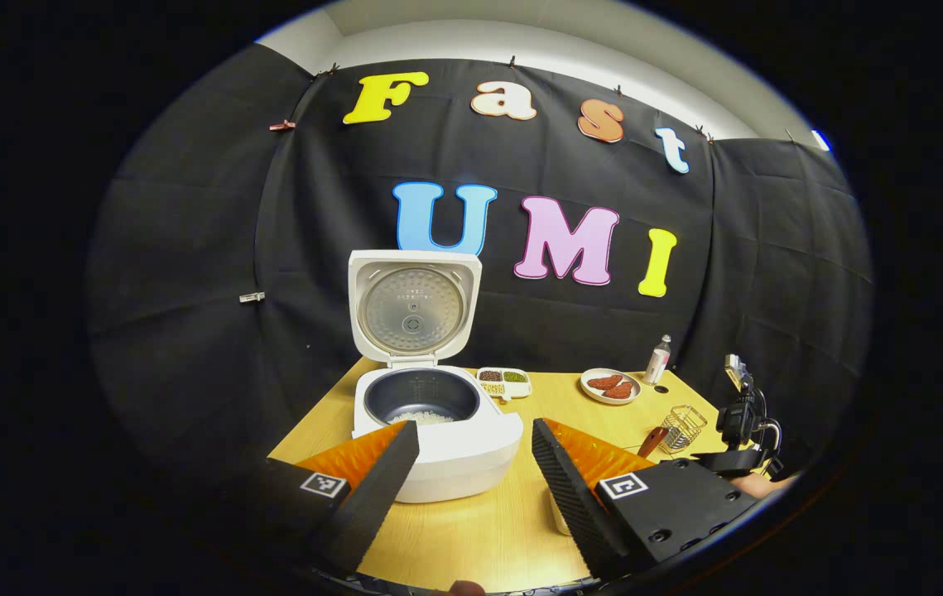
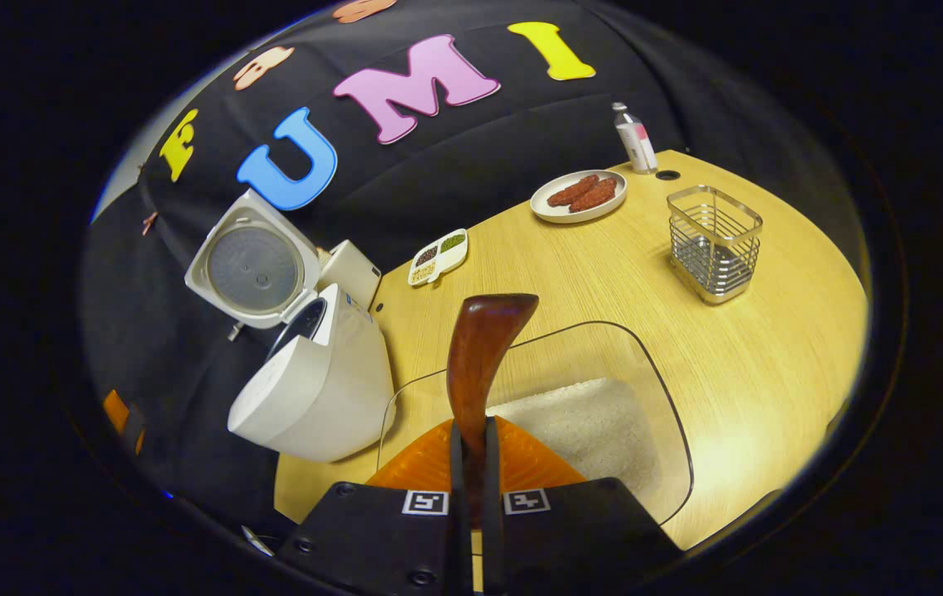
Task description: Close the left gripper, press the button to open the rice cooker; take a wooden spoon from the chopstick holder with the right hand, scoop a spoonful of rice and pour it into the rice cooker, then put the wooden spoon back into the chopstick holder.
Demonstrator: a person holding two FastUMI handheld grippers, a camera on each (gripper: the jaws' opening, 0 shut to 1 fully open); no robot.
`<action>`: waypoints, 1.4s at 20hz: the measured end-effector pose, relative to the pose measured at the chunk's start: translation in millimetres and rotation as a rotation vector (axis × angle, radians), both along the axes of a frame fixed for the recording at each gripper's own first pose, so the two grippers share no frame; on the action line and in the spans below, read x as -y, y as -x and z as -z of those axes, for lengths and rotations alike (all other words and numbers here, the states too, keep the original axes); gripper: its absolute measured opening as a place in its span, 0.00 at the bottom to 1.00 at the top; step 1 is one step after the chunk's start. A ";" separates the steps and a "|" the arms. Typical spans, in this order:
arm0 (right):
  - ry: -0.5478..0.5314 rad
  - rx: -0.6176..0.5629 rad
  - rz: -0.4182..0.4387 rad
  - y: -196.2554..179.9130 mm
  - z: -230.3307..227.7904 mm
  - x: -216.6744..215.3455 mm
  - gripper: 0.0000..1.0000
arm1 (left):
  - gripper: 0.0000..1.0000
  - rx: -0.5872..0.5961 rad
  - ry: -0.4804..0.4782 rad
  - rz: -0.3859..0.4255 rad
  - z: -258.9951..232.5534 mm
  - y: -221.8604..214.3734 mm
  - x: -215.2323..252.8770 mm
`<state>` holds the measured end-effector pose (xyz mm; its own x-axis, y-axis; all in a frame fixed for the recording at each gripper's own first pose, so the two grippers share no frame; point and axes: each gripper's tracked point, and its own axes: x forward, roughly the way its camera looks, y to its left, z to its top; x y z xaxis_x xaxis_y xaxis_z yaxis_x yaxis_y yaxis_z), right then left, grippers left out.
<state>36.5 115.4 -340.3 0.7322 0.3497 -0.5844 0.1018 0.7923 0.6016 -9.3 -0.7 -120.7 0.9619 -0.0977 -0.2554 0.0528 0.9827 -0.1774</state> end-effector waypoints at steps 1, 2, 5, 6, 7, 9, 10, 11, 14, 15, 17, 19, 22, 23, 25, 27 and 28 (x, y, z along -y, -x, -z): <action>-0.036 0.000 0.021 -1.1 -2.8 4.3 0.10 | 0.95 0.003 0.001 0.002 -0.6 0.4 1.1; -0.055 0.008 0.031 -2.2 -6.7 8.0 0.10 | 0.95 0.004 0.000 0.001 -1.3 0.1 1.2; -0.087 0.036 0.049 -4.9 -16.8 23.5 0.09 | 0.95 0.008 0.001 0.005 -1.9 -0.8 1.4; -0.111 0.042 0.059 -6.4 -21.1 28.1 0.10 | 0.95 0.006 0.001 0.006 -1.6 -1.6 1.7; -0.137 0.045 0.073 -7.0 -24.5 32.5 0.10 | 0.95 0.005 0.001 0.006 -1.1 -2.6 1.9; -0.194 0.050 0.101 -9.3 -29.6 40.8 0.10 | 0.95 0.009 0.004 0.008 -3.1 -3.5 2.7; -0.226 0.050 0.114 -10.3 -32.5 44.7 0.10 | 0.95 0.012 0.004 0.010 -4.3 -4.2 3.6; -0.260 0.052 0.128 -11.0 -34.7 46.8 0.09 | 0.95 0.013 0.002 0.011 -3.6 -4.2 3.4; -0.325 0.059 0.170 -15.2 -39.3 58.9 0.09 | 0.95 0.017 0.001 0.014 -5.7 -6.3 3.2; -0.335 0.065 0.182 -15.9 -41.2 63.5 0.09 | 0.95 0.016 0.004 0.014 -5.3 -6.0 3.3; -0.363 0.077 0.200 -17.1 -48.7 67.8 0.10 | 0.95 0.016 0.008 0.016 -4.5 -5.6 3.7; -0.398 0.082 0.228 -21.0 -56.9 72.9 0.09 | 0.95 0.016 0.007 0.018 -3.4 -5.5 4.1; -0.447 0.098 0.257 -28.2 -74.7 72.1 0.09 | 0.95 0.012 0.018 0.018 -2.5 -6.7 3.4; -0.456 0.109 0.257 -31.2 -83.4 70.6 0.09 | 0.95 0.011 0.022 0.018 -0.8 -6.4 3.7; -0.467 0.135 0.246 -38.0 -102.8 61.7 0.09 | 0.95 0.007 0.026 0.017 0.7 -6.2 3.4; -0.484 0.163 0.229 -46.6 -125.7 51.4 0.10 | 0.95 0.002 0.028 0.017 2.9 -5.8 3.8; -0.499 0.179 0.222 -51.8 -137.9 45.3 0.10 | 0.95 0.000 0.028 0.017 4.3 -4.8 3.5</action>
<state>88.4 70.1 -202.4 0.8917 0.3784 -0.2484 0.0955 0.3792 0.9204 -4.5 -4.2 -125.1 0.9599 -0.1212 -0.2527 0.0693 0.9763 -0.2050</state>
